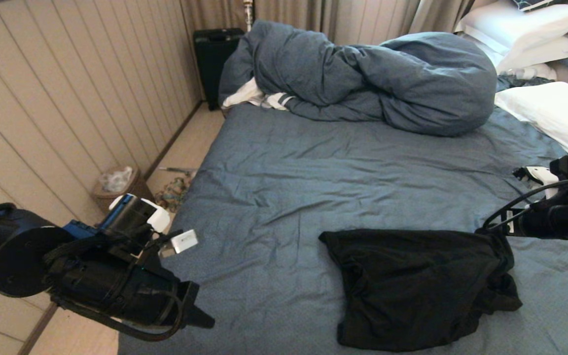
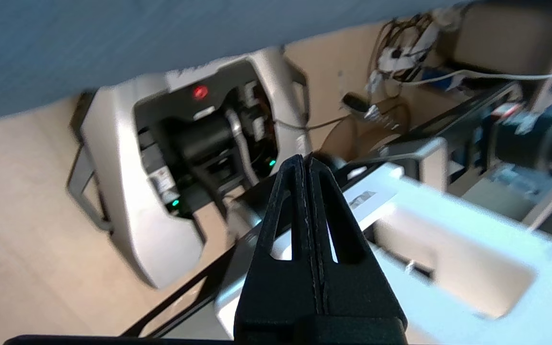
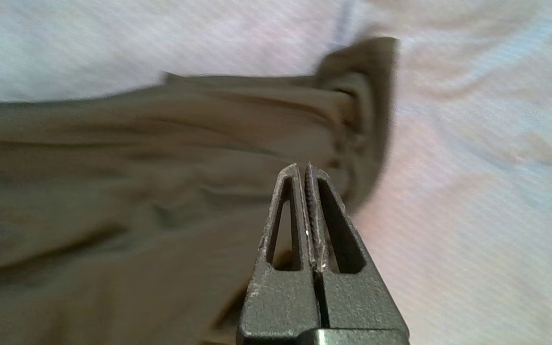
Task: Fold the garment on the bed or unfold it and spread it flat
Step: Unford the black T-shirt
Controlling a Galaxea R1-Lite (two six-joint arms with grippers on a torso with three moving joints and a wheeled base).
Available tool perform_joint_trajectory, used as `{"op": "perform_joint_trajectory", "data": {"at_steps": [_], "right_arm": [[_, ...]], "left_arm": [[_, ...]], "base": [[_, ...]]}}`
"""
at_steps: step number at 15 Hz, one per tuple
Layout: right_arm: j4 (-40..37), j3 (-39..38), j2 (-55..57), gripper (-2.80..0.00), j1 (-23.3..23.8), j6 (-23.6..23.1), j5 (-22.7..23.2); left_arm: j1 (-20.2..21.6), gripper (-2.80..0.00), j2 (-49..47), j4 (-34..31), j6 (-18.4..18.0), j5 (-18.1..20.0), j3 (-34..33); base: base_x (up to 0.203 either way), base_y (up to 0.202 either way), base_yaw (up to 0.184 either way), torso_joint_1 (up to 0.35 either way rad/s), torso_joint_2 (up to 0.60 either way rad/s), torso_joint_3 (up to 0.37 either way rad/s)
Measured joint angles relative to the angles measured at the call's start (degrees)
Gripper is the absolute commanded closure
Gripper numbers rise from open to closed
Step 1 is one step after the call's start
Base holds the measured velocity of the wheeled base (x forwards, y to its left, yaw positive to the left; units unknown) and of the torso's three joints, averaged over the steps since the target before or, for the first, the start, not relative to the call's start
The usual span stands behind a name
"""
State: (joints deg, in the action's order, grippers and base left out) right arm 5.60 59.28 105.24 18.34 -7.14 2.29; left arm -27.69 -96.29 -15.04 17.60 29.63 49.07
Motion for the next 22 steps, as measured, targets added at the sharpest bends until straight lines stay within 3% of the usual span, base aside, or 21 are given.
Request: {"op": "perform_joint_trajectory", "data": {"at_steps": [4, 5, 6, 9, 12, 15, 19, 22], "right_arm": [[0.1, 1.6, -0.4, 0.00, -3.3, 8.7, 1.9], [0.1, 1.8, -0.5, 0.00, -3.7, 10.6, 2.6], [0.1, 1.8, -0.7, 0.00, -3.8, 12.7, 3.7], [0.2, 1.3, -1.2, 0.00, -3.8, 15.8, 7.6], [0.3, 0.9, -1.6, 0.00, -3.0, 15.9, 7.8], [0.5, 0.0, -2.0, 0.00, -2.7, 15.7, 7.9], [0.6, -0.2, -2.2, 0.00, -2.5, 15.7, 8.2], [0.6, -0.9, -2.8, 0.00, -2.2, 15.6, 9.4]], "left_arm": [[-6.5, 0.00, -5.8, -3.1, 5.8, -3.0, 12.5], [-8.8, -0.60, -7.8, -4.7, 6.3, -4.4, 16.1], [-11.8, -2.80, -10.1, -6.0, 6.7, -5.9, 19.5], [-18.3, -2.80, -16.9, -7.3, 7.0, -12.0, 26.8], [-23.3, -2.80, -23.0, -6.8, 6.6, -17.3, 31.2], [-28.0, -2.80, -29.4, -2.6, 6.5, -25.7, 35.8], [-30.0, -2.80, -35.4, 2.3, 5.7, -27.8, 41.7], [-30.7, -2.80, -39.9, 2.2, 5.1, -30.0, 46.5]], "base": [[0.000, 0.000, 0.000, 0.000, 0.00, 0.000], [0.000, 0.000, 0.000, 0.000, 0.00, 0.000], [0.000, 0.000, 0.000, 0.000, 0.00, 0.000], [0.000, 0.000, 0.000, 0.000, 0.00, 0.000], [0.000, 0.000, 0.000, 0.000, 0.00, 0.000], [0.000, 0.000, 0.000, 0.000, 0.00, 0.000], [0.000, 0.000, 0.000, 0.000, 0.00, 0.000], [0.000, 0.000, 0.000, 0.000, 0.00, 0.000]]}}
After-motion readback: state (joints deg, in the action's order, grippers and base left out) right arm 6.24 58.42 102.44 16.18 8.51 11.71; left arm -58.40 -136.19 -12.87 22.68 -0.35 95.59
